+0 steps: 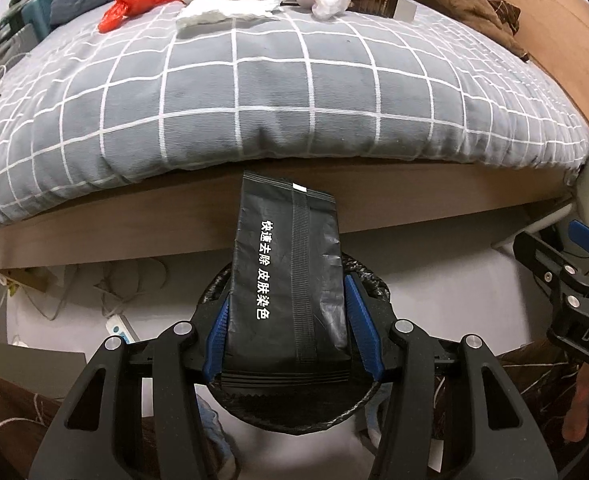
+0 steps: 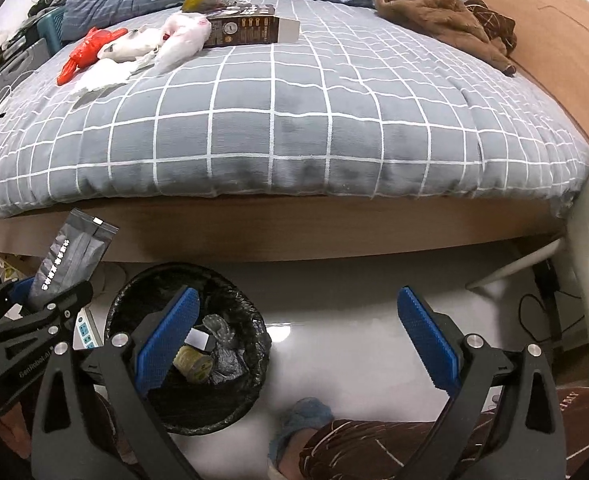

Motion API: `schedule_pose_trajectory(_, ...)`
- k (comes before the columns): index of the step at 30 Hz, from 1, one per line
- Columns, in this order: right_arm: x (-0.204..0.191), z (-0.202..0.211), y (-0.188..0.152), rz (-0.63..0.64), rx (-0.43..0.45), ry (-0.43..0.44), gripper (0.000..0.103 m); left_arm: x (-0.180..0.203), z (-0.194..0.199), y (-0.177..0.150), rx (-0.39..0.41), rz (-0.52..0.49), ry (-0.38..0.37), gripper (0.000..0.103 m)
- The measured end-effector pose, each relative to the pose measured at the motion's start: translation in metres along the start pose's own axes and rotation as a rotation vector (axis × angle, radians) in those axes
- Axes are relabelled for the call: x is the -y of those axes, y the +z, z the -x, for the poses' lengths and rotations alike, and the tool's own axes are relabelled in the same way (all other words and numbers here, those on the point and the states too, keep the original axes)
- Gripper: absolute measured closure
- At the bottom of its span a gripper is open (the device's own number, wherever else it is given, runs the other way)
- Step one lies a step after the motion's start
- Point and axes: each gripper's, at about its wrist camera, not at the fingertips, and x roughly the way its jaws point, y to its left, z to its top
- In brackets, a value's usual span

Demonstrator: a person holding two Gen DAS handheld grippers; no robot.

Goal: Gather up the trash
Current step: 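Open the right tool to drop the white box while the left tool drops the black packet, then move both open tools back over the bed toward the plastic bags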

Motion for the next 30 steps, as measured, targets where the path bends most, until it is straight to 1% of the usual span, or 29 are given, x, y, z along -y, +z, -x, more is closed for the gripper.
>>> schedule_pose_trajectory(3,-0.004,0.000,0.002,0.004,0.004,0.001,0.008,-0.001,0.000,-0.001,0.000,0.003,0.003,0.051)
schedule_pose_trajectory(6,-0.008,-0.001,0.004,0.005,0.005,0.004,0.008,-0.005,0.002,-0.001,0.011,0.017,0.015,0.049)
schedule_pose_trajectory(7,-0.010,-0.001,0.004,0.004,0.007,0.007,0.008,-0.007,0.003,0.000,0.014,0.021,0.019,0.044)
schedule_pose_trajectory(8,-0.011,0.001,0.005,0.002,0.012,0.012,0.008,-0.009,0.005,0.000,0.023,0.030,0.022,0.034)
schedule_pose_trajectory(10,-0.014,0.003,0.007,-0.003,0.025,0.022,0.008,-0.013,0.010,0.001,0.039,0.046,0.026,0.025)
schedule_pose_trajectory(12,-0.016,0.006,0.009,-0.001,0.035,0.026,0.008,-0.015,0.014,0.002,0.050,0.042,0.033,0.023)
schedule_pose_trajectory(14,-0.018,0.008,0.011,0.000,0.045,0.028,0.008,-0.018,0.017,0.003,0.060,0.042,0.053,0.016)
schedule_pose_trajectory(15,-0.019,0.010,0.012,-0.002,0.051,0.029,0.008,-0.020,0.020,0.005,0.068,0.044,0.061,0.014)
schedule_pose_trajectory(19,-0.020,0.016,0.017,-0.011,0.073,0.044,0.008,-0.035,0.038,0.012,0.131,0.089,0.054,0.006)
schedule_pose_trajectory(25,-0.022,0.026,0.025,-0.006,0.114,0.051,0.008,-0.044,0.056,0.027,0.182,0.068,0.073,0.006)
schedule_pose_trajectory(28,-0.025,0.036,0.030,-0.007,0.152,0.071,0.008,-0.051,0.066,0.033,0.219,0.052,0.112,0.006)
schedule_pose_trajectory(30,-0.027,0.041,0.035,-0.001,0.174,0.076,0.008,-0.059,0.071,0.038,0.234,0.059,0.108,0.006)
